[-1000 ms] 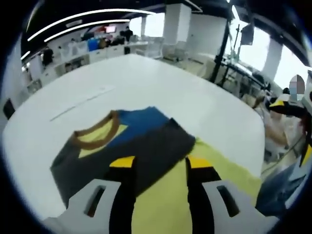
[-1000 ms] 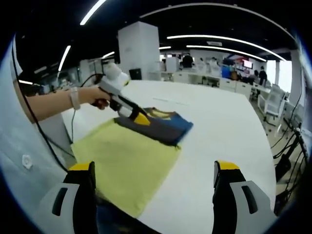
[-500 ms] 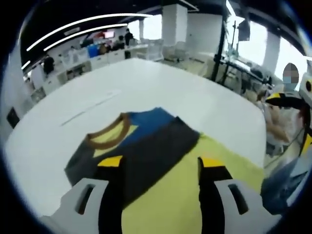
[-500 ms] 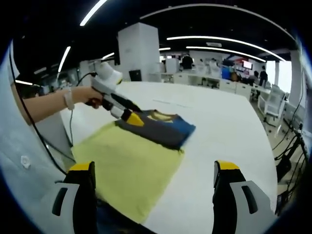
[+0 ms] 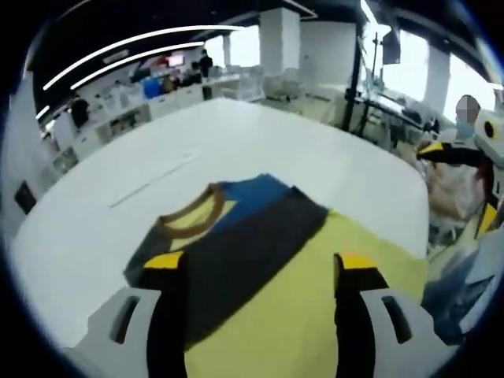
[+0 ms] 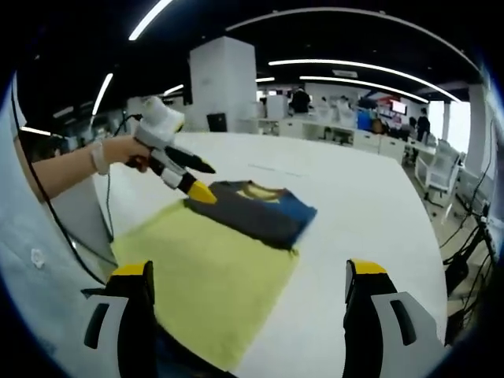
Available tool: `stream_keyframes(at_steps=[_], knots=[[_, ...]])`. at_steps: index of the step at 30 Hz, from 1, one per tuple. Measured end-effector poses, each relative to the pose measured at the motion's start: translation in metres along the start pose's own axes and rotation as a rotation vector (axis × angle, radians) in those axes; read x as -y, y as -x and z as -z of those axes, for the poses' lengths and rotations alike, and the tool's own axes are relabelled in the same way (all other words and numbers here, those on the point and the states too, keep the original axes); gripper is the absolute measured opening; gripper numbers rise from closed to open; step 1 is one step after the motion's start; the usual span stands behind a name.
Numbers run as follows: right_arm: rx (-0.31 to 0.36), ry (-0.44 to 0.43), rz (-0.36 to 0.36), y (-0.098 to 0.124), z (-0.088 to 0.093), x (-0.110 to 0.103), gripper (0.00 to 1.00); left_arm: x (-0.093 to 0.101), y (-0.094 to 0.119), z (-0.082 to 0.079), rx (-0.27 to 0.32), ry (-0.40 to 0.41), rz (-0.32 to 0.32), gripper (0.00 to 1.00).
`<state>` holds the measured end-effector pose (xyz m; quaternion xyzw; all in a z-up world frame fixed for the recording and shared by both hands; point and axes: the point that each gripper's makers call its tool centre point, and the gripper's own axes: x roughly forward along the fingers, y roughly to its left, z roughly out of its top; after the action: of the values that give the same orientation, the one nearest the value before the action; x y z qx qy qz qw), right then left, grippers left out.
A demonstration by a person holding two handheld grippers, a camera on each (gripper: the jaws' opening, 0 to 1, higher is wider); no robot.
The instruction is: Fold the garment on the visible template until the final outline fits inside the template.
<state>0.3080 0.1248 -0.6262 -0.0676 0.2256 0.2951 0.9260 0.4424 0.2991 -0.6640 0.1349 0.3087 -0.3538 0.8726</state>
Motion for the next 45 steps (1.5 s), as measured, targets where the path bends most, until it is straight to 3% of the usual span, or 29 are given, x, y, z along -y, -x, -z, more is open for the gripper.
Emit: stream_keyframes(at_steps=[23,30,45], knots=[[-0.010,0.048,-0.008,-0.023,-0.025,-0.005,1.00,-0.020,0.048,0.005,0.043,-0.007,-0.027,0.99],[-0.010,0.055,-0.012,-0.028,-0.028,-0.003,1.00,-0.020,0.060,0.010,0.036,-0.012,-0.031,0.99],[-0.015,0.076,-0.017,-0.040,-0.037,0.001,1.00,-0.033,0.097,0.009,0.088,-0.007,-0.104,0.99]])
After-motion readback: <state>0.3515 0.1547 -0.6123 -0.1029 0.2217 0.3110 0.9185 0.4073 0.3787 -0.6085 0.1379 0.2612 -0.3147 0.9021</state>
